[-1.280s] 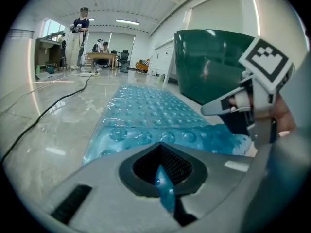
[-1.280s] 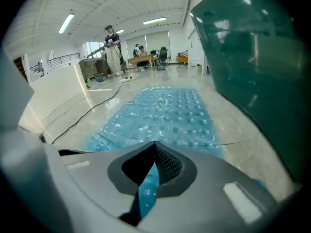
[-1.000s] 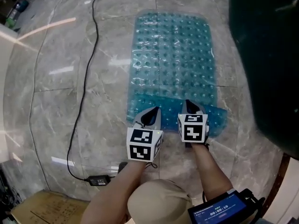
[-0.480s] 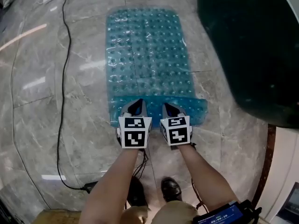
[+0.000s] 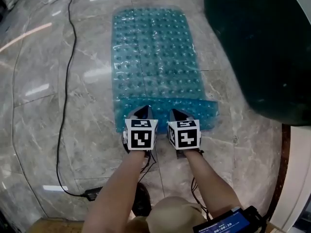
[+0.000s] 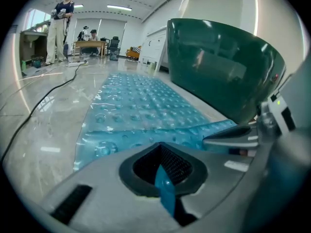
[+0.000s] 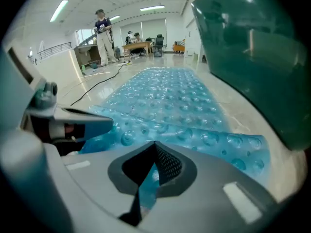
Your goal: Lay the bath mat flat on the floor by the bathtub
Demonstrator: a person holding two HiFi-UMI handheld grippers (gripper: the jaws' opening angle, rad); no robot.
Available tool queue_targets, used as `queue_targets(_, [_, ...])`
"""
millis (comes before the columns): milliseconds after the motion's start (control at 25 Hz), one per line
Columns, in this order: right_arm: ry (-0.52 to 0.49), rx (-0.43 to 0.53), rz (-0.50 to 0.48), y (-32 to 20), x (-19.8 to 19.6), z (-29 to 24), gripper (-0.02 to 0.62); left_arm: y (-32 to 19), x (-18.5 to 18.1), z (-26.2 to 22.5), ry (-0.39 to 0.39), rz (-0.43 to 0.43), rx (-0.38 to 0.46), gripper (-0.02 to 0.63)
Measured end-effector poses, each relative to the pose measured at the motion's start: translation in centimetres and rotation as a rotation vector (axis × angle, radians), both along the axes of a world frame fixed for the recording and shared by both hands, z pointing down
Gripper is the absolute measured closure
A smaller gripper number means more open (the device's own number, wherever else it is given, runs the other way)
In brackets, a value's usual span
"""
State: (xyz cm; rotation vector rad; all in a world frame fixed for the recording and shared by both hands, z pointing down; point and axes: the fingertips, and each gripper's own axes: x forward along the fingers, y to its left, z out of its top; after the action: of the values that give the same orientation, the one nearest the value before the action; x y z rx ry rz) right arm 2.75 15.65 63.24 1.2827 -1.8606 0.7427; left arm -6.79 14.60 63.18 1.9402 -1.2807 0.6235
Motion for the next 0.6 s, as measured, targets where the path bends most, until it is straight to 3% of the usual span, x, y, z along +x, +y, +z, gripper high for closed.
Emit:
queue_targets(80, [-0.018,-0.012,-0.005,-0.4,-0.1,-1.7,0.589,0.7,0.0,0.1,-0.006,0.002,-0.017,0.603])
queue_targets(200, [-0.042,0.05,0.008,-1.7,-0.3,-3.6,0.589,2.2,-0.1,0.7,-0.008,0.005,-0.042,0.603])
queue_targets(400, [-0.014,0.02,0.003,-0.7,-0.1,-1.0,0.589,3.7,-0.1,1.1,-0.053,0.014,-0.049,0.601])
queue_targets(600, [-0.001,0.051,-0.022,-0.2,0.0,0.3,0.588,3.8,0.0,-1.4,-0.032,-0.029,0.035,0.601])
